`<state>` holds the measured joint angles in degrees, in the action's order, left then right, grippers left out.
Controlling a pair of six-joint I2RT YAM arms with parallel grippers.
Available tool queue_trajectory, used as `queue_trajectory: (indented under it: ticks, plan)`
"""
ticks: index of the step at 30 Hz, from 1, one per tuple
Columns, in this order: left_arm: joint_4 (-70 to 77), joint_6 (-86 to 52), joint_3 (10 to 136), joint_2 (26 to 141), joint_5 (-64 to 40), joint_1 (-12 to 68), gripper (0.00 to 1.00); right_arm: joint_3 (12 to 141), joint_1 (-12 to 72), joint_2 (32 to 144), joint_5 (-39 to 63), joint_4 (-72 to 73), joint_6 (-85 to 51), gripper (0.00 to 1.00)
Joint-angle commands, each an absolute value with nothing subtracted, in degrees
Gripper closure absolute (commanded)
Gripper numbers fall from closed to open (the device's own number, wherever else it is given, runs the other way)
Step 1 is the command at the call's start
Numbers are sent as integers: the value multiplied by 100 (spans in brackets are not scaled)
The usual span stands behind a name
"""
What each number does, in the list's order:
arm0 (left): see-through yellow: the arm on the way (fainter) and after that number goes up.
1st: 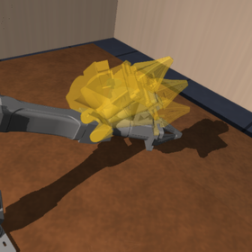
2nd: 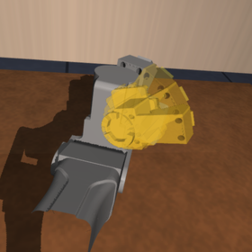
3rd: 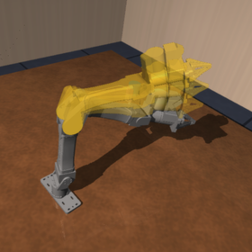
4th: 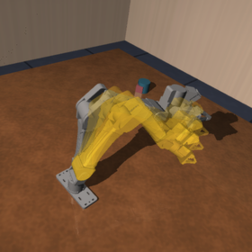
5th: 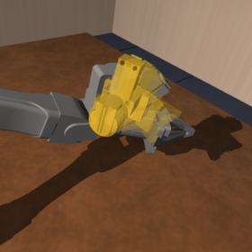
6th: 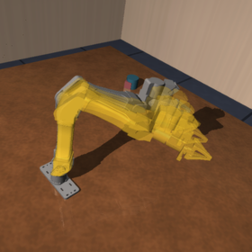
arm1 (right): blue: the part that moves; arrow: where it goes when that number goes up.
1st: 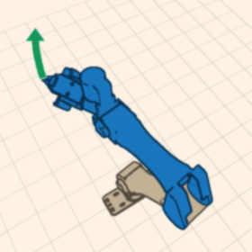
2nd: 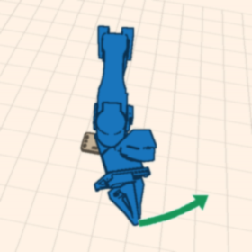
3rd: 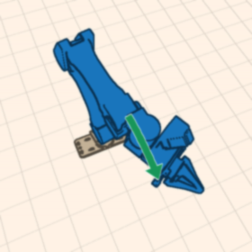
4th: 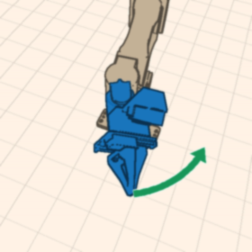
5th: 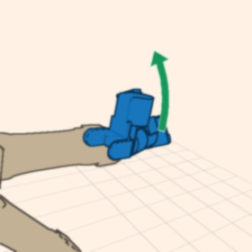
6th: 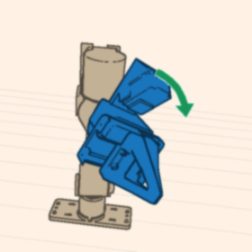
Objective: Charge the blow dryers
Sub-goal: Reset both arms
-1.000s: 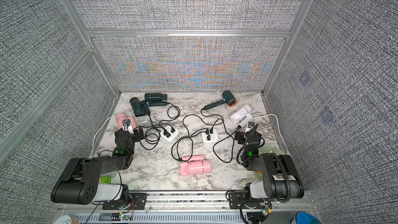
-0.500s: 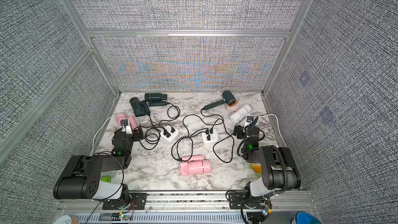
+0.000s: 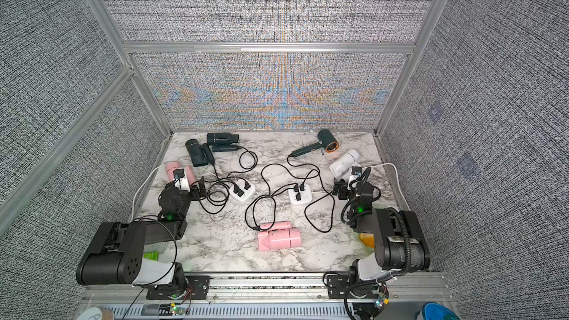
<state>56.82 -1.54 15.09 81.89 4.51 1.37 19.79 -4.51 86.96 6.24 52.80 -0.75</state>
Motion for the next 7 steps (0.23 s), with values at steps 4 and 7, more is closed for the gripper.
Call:
queue_trajectory:
  ticks: [4,7]
  plan:
    - [5695,-264,1495,8161,654,135,1,2033,-423,8701,554,5220,-22,1]
    - [5696,-264,1497,8151,658,137,1,1986,-367,8666,420,5274,-2,1]
